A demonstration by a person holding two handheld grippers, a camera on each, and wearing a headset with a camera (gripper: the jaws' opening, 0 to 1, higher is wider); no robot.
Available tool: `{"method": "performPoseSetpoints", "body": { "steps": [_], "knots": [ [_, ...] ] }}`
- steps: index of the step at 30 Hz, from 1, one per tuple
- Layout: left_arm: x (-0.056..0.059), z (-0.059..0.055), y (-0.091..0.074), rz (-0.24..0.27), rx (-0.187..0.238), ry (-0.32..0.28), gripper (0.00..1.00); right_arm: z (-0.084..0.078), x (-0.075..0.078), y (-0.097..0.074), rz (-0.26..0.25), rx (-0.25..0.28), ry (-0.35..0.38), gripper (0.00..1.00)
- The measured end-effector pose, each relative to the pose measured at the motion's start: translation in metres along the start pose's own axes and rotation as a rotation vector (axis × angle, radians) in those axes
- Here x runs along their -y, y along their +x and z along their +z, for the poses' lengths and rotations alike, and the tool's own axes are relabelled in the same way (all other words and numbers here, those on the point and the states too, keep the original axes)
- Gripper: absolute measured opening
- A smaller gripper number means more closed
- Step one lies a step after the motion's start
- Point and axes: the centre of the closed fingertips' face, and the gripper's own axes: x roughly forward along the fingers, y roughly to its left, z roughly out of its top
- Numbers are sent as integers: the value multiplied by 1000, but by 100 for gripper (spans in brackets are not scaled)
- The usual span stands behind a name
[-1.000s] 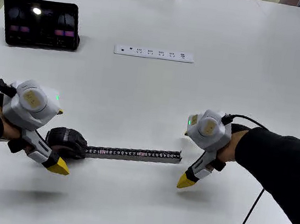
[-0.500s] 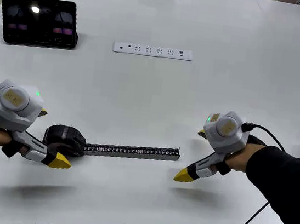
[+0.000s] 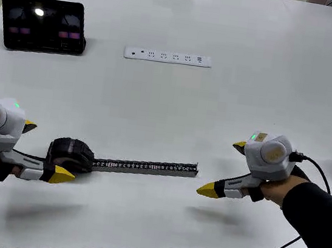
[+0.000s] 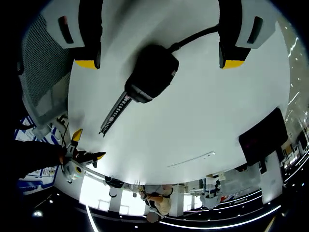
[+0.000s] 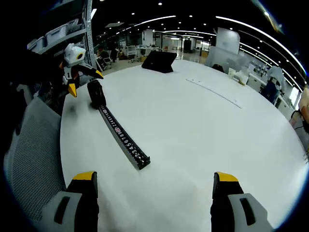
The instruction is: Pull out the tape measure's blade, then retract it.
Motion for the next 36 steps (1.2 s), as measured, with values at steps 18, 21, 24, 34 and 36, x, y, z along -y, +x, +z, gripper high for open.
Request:
{"method": "performPoseSetpoints", "body": {
  "steps": [18,21,24,34,36],
  "knots": [
    [-2,-1,-24,89,121,-43,99,-18,-11,-34,-46,72,34,99],
    [-1,-6,-27,86,122,-57,99,-21,-16,-39,-53,80,37,99],
    [0,-12,-29,85,120,-65,99,-25,-20,-42,-60,66,21,99],
    [9,-25,-34,87,139,-36,99,-36,-24,-54,-74,68,28,99],
    [8,-24,-35,93,146,-42,99,-40,-24,-55,-80,60,17,99]
  ]
}}
